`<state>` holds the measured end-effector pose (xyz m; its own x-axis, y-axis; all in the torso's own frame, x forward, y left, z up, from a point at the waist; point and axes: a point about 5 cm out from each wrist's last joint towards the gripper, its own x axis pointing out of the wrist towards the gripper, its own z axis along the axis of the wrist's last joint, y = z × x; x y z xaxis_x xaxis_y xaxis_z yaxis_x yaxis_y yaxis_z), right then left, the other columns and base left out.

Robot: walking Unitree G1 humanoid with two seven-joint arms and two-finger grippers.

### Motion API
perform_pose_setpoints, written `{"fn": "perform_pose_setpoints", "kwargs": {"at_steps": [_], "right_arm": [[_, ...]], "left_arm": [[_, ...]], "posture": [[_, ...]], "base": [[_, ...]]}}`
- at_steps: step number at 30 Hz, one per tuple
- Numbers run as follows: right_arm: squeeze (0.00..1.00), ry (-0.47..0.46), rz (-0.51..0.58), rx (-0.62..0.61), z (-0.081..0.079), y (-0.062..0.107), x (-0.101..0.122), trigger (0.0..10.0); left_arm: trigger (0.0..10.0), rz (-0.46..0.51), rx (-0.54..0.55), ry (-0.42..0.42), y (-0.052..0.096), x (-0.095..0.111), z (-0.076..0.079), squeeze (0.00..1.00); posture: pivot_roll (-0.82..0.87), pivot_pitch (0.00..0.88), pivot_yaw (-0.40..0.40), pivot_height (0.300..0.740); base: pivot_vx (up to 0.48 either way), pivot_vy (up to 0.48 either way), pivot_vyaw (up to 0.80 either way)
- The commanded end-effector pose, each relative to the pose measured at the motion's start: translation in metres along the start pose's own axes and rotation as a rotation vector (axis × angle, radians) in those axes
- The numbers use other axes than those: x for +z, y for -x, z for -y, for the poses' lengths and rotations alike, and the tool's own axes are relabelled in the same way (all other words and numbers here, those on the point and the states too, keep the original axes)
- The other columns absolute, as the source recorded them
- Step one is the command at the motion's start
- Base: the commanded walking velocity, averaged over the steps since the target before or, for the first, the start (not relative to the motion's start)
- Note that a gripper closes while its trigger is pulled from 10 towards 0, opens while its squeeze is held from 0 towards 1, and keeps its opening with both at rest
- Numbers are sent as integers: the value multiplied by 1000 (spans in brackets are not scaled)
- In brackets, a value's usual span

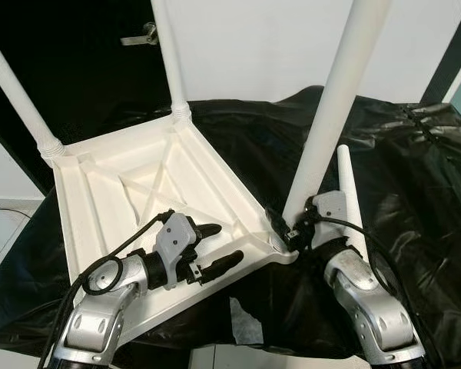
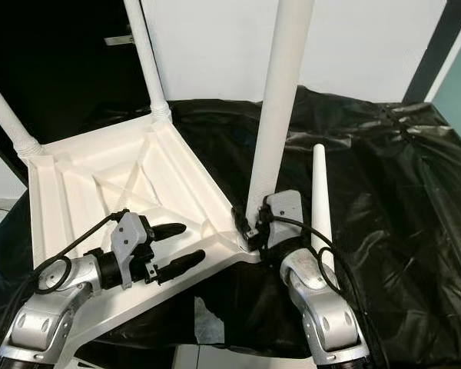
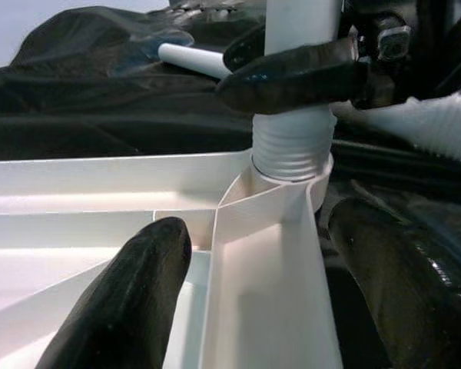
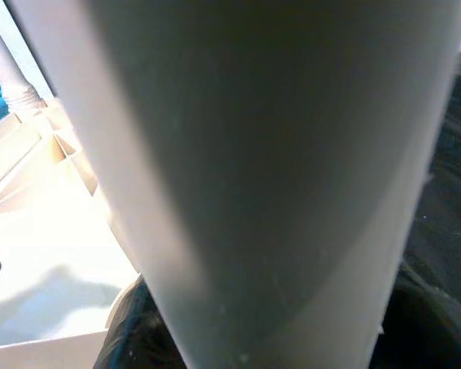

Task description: Building children table

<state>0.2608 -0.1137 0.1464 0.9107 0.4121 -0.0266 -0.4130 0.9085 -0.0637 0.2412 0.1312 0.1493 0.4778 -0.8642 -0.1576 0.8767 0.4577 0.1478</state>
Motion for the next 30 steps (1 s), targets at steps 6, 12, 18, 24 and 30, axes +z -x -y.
{"fn": "perform_pose_setpoints", "kwargs": {"at_steps": [6, 12, 18, 24, 30], "right_arm": [[0, -17, -92, -24, 6, -3, -18, 10000], [0, 46, -94, 38, 2, -1, -24, 10000], [0, 110, -81, 118, 1, 2, -33, 10000], [0, 115, -86, 161, 3, 2, -39, 10000], [0, 121, -91, 212, 5, 4, -45, 10000]], "left_arm": [[10000, 6, -91, 38, 1, 5, 10, 0], [10000, 17, -135, 86, 4, 8, 17, 0], [10000, 16, -173, 111, 6, 11, 21, 0], [10000, -27, -179, 110, 8, 6, 24, 0], [10000, -65, -157, 112, 8, -2, 28, 0]], "posture": [[13, 0, -2, 740], [15, 0, 2, 740], [16, 0, 7, 740], [18, 0, 17, 740], [27, 0, 24, 740]], "base": [[0, 0, 0], [0, 0, 0], [0, 0, 0], [0, 0, 0], [0, 0, 0]]}}
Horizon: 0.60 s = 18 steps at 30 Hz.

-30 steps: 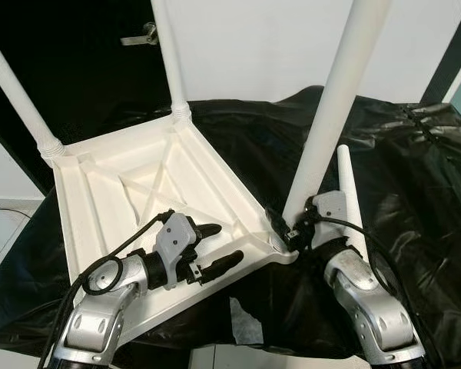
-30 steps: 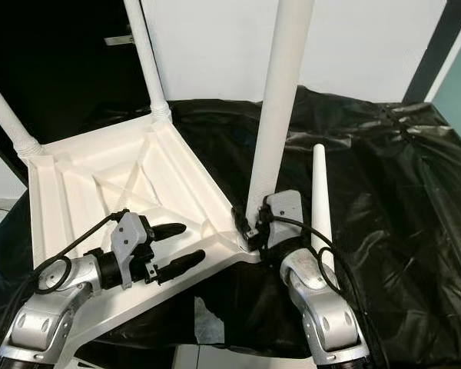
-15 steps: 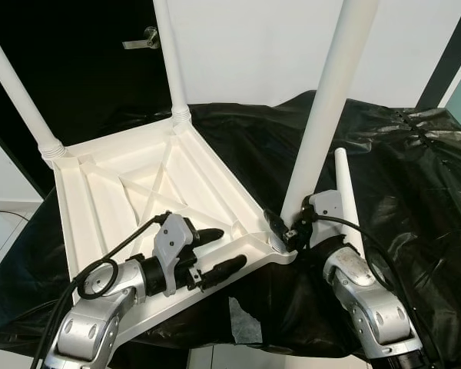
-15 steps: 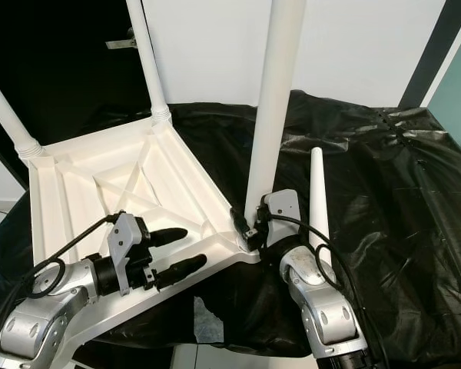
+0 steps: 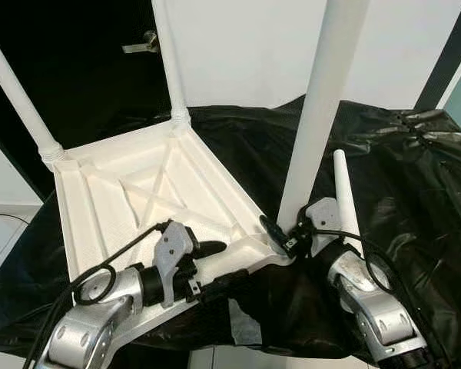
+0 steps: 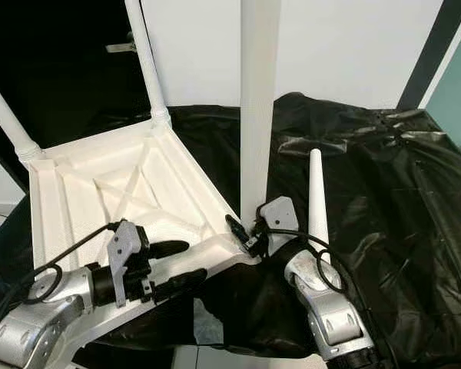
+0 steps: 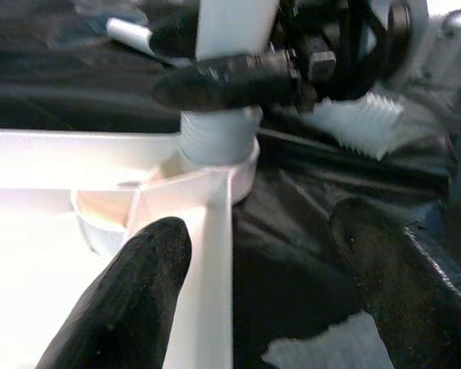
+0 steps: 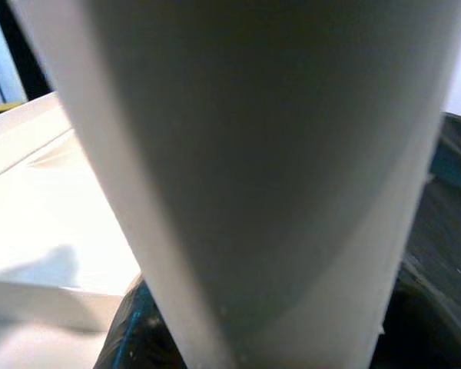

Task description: Building children table

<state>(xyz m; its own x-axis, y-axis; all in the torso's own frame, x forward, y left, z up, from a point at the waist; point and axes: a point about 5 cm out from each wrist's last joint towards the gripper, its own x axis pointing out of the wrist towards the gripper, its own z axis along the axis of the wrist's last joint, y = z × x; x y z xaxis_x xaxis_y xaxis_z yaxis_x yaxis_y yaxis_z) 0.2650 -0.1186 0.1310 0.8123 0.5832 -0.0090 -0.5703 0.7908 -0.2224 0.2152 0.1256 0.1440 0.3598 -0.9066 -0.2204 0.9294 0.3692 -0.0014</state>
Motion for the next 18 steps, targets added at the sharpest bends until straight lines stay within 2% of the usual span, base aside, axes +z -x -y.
{"fn": "perform_pose_setpoints", "kwargs": {"at_steps": [1, 8, 15, 16, 18], "right_arm": [[0, -56, -127, 41, -6, 8, -30, 10000], [0, -23, -125, 93, -6, 8, -35, 10000], [0, -33, -126, 141, -6, 4, -36, 10000], [0, -88, -138, 129, -3, 3, -35, 10000], [0, -120, -148, 114, 0, 1, -35, 10000]], "left_arm": [[10000, -10, -20, -13, 1, 2, 2, 0], [10000, -11, -5, -10, 3, 4, 0, 0], [10000, -16, 2, -22, 4, 4, -2, 0], [10000, -16, 2, -25, 4, 5, -2, 0], [10000, -16, 3, -25, 4, 5, -2, 0]], "posture": [[30, 0, 24, 740], [36, 0, 26, 740], [39, 0, 32, 740], [39, 0, 32, 740], [38, 0, 33, 740]], "base": [[0, 0, 0], [0, 0, 0], [0, 0, 0], [0, 0, 0], [0, 0, 0]]}}
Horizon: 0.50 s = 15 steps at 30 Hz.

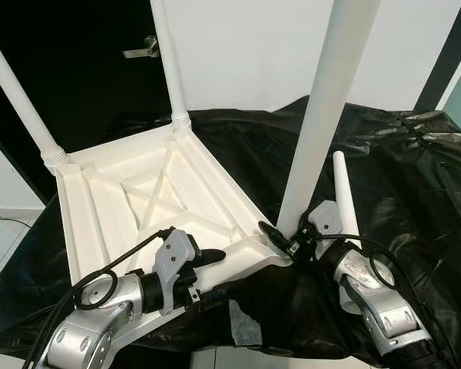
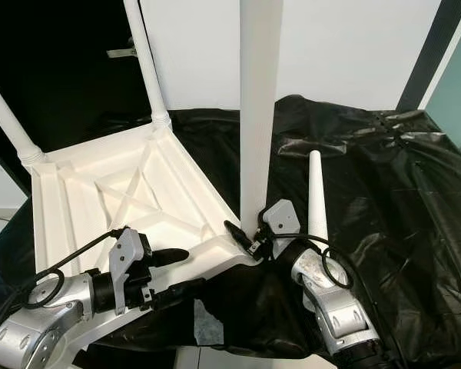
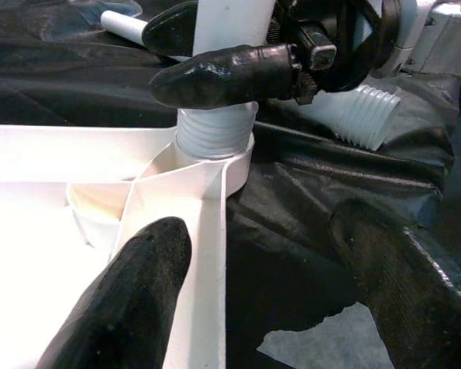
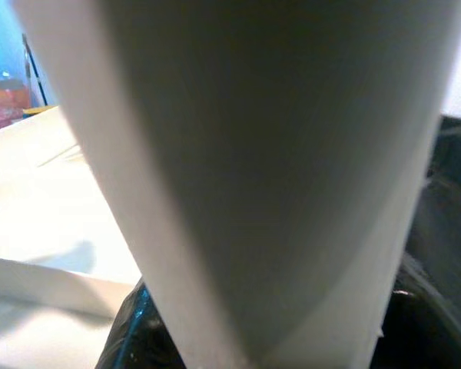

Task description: Building children table

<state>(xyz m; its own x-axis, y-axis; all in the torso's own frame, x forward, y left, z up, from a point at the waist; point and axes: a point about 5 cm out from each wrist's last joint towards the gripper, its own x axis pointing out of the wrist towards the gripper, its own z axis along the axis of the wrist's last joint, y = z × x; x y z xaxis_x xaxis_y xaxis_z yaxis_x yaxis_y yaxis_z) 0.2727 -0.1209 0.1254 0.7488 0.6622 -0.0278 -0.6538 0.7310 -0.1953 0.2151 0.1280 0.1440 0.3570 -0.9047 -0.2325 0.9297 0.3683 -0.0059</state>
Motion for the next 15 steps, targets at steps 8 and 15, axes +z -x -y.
{"fn": "perform_pose_setpoints", "kwargs": {"at_steps": [8, 15], "right_arm": [[0, -173, -159, -41, 5, 3, -29, 10000], [0, -200, -205, -54, 9, 2, -34, 10000]], "left_arm": [[10000, -2, 12, -34, 1, 7, -3, 0], [10000, 0, 19, -37, 0, 7, -4, 0]], "posture": [[40, 0, 30, 740], [39, 0, 28, 740]], "base": [[0, 0, 0], [0, 0, 0]]}}
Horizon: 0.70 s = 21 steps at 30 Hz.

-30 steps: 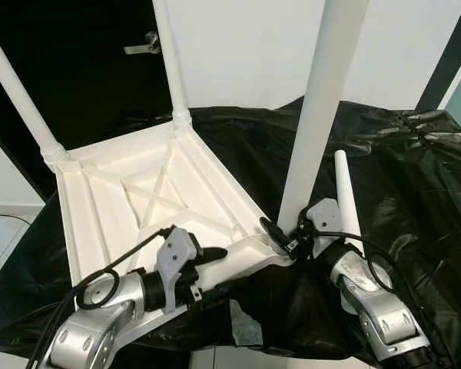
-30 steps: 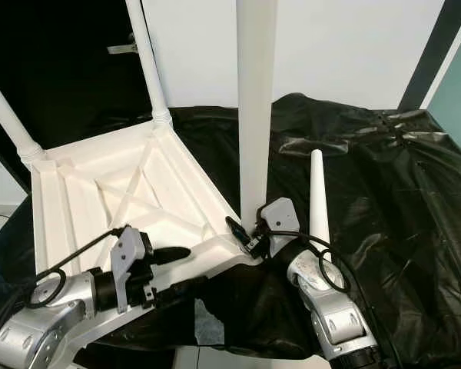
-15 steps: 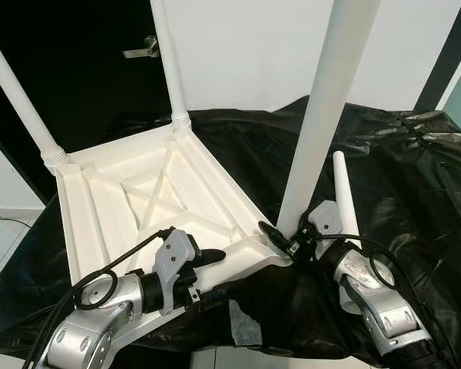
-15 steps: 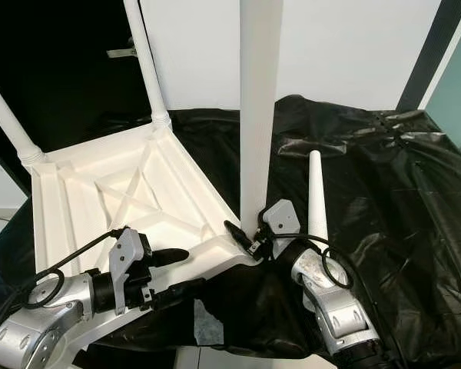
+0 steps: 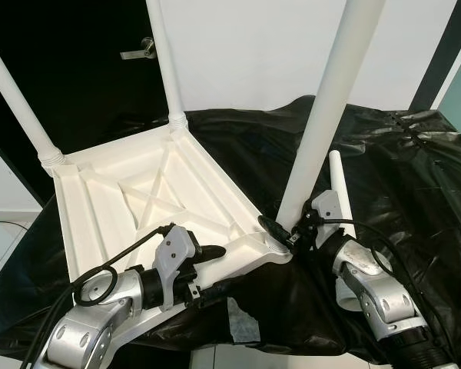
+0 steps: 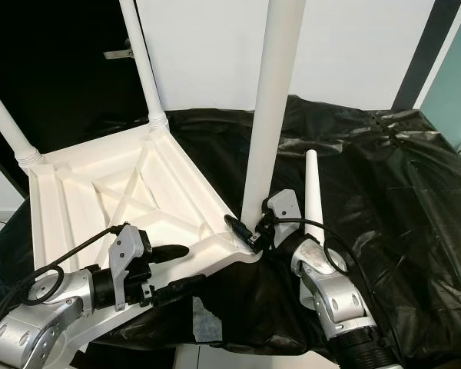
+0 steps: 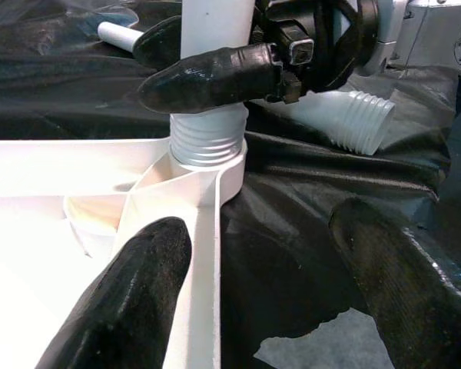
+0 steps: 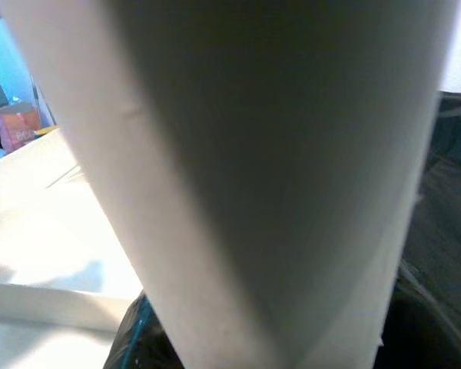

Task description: Building children table

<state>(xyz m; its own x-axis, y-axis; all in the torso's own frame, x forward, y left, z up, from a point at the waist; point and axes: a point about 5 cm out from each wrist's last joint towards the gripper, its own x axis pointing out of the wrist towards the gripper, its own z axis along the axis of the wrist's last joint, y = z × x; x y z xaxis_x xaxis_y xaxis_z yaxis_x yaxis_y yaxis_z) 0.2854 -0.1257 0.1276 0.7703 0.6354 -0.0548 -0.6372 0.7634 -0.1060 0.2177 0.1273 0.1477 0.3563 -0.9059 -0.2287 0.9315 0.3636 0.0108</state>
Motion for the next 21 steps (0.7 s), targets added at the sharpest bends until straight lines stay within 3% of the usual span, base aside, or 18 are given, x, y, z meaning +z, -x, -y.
{"fn": "perform_pose_setpoints", "kwargs": {"at_steps": [1, 17, 21], "right_arm": [[0, -107, -182, -26, 0, 7, -35, 10000], [0, -131, -215, 53, 5, 4, -34, 10000], [0, -84, -189, 122, 8, 4, -29, 10000]], "left_arm": [[10000, -4, 21, -19, 1, 3, -2, 0], [10000, 3, 21, -21, 0, 4, -1, 0], [10000, 4, 20, -19, 0, 4, -1, 0]], "posture": [[39, 0, 28, 740], [45, 0, 16, 740], [45, 0, 15, 740]], "base": [[0, 0, 0], [0, 0, 0], [0, 0, 0]]}}
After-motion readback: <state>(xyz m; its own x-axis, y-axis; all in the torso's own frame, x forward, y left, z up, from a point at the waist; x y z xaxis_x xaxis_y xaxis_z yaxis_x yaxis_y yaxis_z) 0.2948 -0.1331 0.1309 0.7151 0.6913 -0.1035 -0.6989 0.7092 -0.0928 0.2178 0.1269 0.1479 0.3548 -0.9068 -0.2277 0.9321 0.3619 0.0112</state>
